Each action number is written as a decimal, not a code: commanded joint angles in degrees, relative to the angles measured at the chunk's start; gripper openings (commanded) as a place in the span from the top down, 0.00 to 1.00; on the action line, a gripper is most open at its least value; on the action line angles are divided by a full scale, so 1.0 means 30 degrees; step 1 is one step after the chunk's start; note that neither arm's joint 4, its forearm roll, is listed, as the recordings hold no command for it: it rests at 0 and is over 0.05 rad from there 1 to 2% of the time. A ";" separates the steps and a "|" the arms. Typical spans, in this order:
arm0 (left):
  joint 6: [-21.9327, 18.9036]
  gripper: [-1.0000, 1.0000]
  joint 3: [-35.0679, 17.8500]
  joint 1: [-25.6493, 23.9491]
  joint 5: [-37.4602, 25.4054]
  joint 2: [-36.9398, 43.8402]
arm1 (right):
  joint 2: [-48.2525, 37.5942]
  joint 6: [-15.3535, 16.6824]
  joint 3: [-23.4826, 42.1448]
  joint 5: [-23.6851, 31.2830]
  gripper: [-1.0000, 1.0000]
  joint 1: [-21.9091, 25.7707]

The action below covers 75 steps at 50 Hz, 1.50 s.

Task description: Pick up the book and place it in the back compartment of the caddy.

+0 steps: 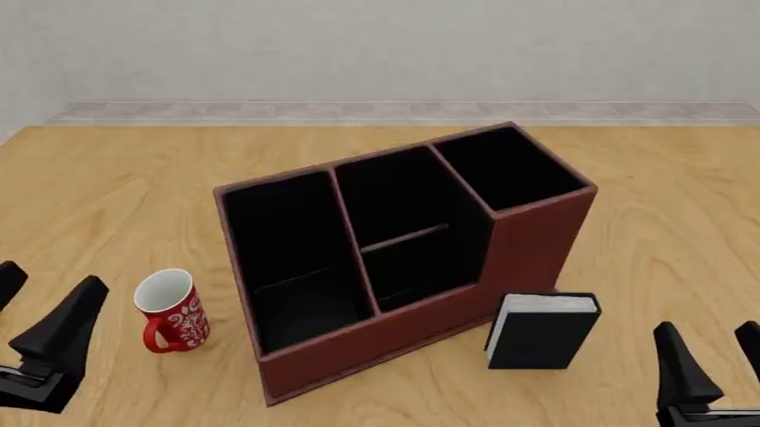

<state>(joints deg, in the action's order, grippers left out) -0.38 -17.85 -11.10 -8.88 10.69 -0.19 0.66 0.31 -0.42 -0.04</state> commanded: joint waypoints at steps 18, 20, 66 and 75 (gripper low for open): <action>-0.2164 0.00 -0.4887 -0.6054 -0.0431 0.5468 | 0.0051 0.0266 -0.0003 -0.0197 0.00 0.0023; -0.2571 0.00 -0.5466 -0.7588 -0.0189 0.6607 | -0.0018 -0.0212 0.0014 0.0191 0.00 -0.0026; -0.1895 0.00 -0.8290 -1.4579 0.5985 1.8858 | 0.0044 0.0160 -0.0032 -0.0132 0.00 0.0005; -0.1400 0.00 -0.8674 -1.5581 0.6775 2.0521 | -0.0017 -0.0112 -0.0022 0.0071 0.00 -0.0023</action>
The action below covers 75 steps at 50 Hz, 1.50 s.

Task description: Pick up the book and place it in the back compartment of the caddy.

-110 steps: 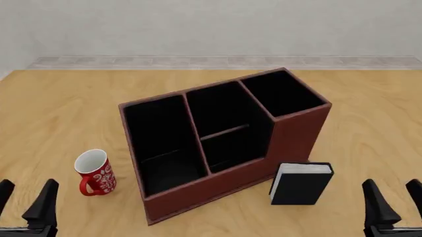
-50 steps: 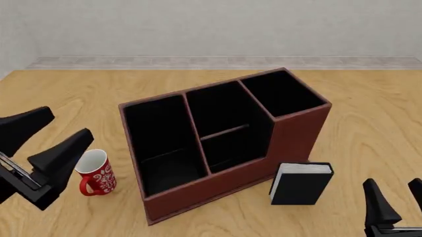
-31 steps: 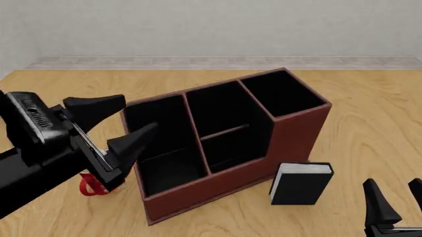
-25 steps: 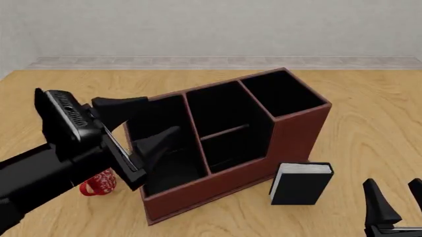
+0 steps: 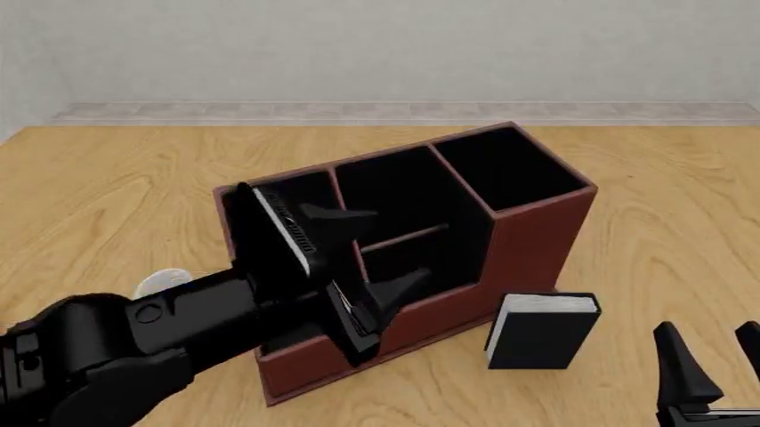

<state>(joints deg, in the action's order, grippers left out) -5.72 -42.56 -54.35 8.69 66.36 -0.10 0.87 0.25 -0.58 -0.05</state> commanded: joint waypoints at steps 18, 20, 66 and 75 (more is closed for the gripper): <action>0.0654 0.00 -0.0518 -0.1799 0.2660 0.4333 | 0.0011 0.0011 0.0016 0.0011 0.00 -0.0003; 0.0609 0.00 -0.0538 -0.1865 0.2737 0.4606 | 0.0017 0.0103 0.0003 -0.0080 0.00 0.0007; 0.0758 0.00 -0.2933 -0.1660 0.3941 0.9871 | -0.0004 -0.0098 0.0024 0.0107 0.00 -0.0016; 0.0827 0.00 -0.3585 -0.1677 0.3686 1.0286 | -0.0021 -0.0115 0.0001 0.0084 0.00 -0.0018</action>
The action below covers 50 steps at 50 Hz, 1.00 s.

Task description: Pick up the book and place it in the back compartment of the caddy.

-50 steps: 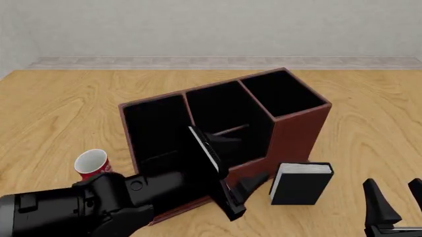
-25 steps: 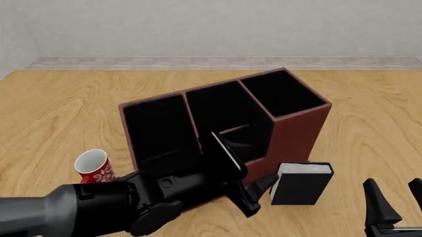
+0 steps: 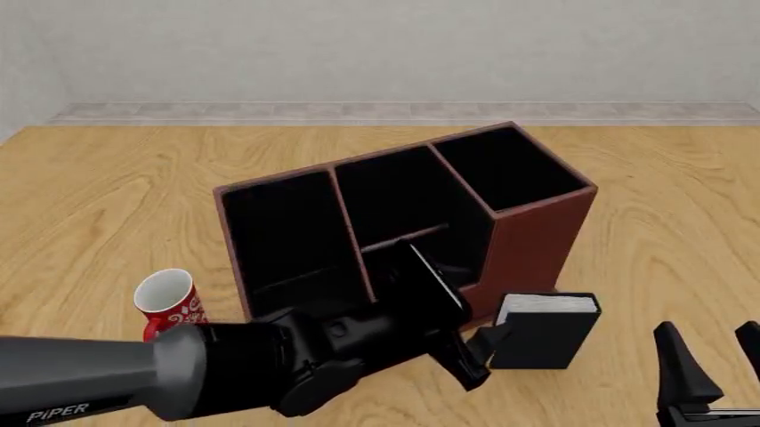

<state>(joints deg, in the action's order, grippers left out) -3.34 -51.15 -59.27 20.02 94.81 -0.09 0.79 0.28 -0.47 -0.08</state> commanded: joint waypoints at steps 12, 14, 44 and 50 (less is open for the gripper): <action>-0.0203 0.00 -0.1349 -0.0235 -0.0242 0.1766 | 0.0004 0.0039 -0.0006 -0.0038 0.00 0.0001; -0.0156 0.00 -0.1400 -0.0217 -0.0283 0.1771 | -0.0009 -0.0058 -0.0001 0.0045 0.00 -0.0009; -0.0492 0.00 -0.2214 -0.0481 0.0394 0.3868 | -0.0010 -0.0053 0.0003 0.0037 0.00 -0.0009; -0.0298 0.00 -0.2465 -0.0562 0.0346 0.4022 | -0.0012 -0.0057 0.0006 0.0043 0.00 -0.0009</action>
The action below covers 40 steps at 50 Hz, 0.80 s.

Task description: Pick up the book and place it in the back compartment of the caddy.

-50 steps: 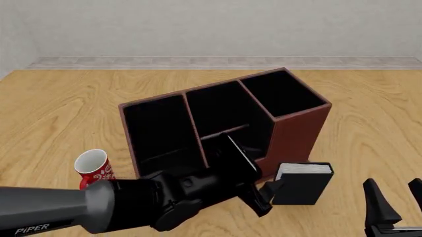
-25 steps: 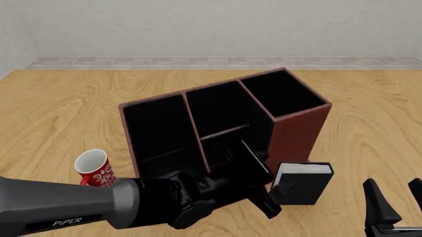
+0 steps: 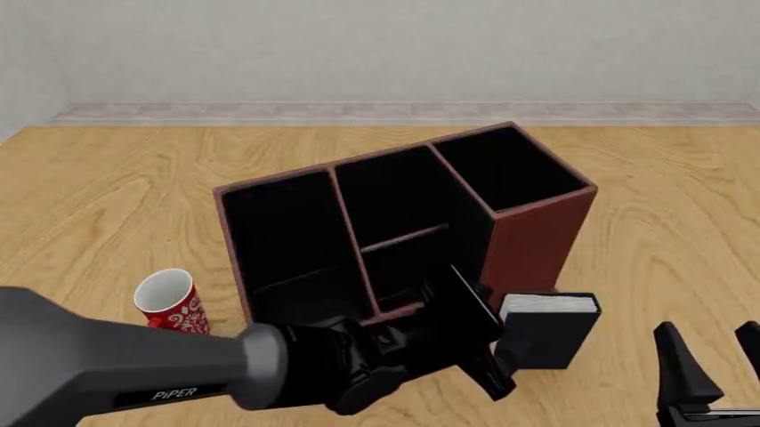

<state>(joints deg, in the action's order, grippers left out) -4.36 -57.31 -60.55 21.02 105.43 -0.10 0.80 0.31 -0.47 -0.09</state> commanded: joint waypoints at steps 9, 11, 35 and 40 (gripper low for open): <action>0.0169 0.00 -0.0821 -0.0109 0.0025 0.0913 | -0.0003 -0.0030 0.0001 0.0028 0.00 -0.0003; 0.0164 0.00 -0.0923 -0.0057 -0.0042 0.0939 | 0.0007 0.0060 -0.0011 -0.0057 0.00 0.0007; 0.0104 0.00 -0.1555 0.0007 -0.0211 0.1932 | 0.0005 0.0048 -0.0010 -0.0046 0.00 0.0009; 0.0181 0.00 -0.1634 0.0125 -0.0335 0.1946 | -0.0009 -0.0025 -0.0004 0.0014 0.00 0.0002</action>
<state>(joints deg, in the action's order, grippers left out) -3.87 -61.61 -60.41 20.43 110.48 -0.11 0.79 0.29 -0.49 -0.08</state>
